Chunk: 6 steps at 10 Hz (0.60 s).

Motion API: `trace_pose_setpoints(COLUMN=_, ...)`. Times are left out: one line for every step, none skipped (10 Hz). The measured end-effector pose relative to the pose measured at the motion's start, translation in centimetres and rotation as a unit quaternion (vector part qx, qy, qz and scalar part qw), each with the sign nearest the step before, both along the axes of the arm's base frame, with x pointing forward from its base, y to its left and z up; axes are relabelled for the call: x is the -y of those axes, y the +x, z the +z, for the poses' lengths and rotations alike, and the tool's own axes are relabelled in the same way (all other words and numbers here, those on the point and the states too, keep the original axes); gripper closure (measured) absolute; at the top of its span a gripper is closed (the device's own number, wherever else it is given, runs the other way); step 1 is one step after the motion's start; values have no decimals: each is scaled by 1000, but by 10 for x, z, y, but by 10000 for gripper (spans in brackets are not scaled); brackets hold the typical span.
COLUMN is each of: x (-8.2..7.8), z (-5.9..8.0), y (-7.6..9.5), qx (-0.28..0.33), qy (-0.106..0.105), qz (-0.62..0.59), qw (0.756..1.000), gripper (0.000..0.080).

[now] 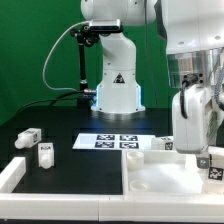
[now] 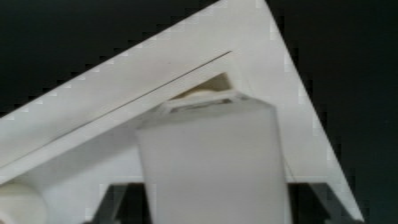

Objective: Assemble one leg

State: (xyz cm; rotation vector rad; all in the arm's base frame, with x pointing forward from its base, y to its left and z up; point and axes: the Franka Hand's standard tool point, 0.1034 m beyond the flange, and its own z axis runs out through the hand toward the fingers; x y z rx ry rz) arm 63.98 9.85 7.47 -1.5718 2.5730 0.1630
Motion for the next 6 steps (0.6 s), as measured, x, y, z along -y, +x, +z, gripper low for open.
trace_pose_setpoints(x=0, z=-1, y=-1, qx=0, qy=-1, qz=8, qw=1000, gripper=505)
trace_pose_setpoints(x=-1, z=0, y=0, qx=2, qy=-1, qz=11, qw=1000, gripper=324)
trace_pose_setpoints(x=-6, z=15, y=5, qx=13, qy=2, qz=28, qw=1000, gripper=210)
trace_pose_setpoints(x=-12, z=38, y=8, qx=27, qy=9, qz=41, qw=999, gripper=210)
trace_pose_setpoints(x=-18, z=58, y=11, qx=36, qy=15, qz=49, qw=998, gripper=162)
trace_pose_setpoints(x=-22, z=60, y=12, qx=34, qy=18, qz=52, qw=998, gripper=153)
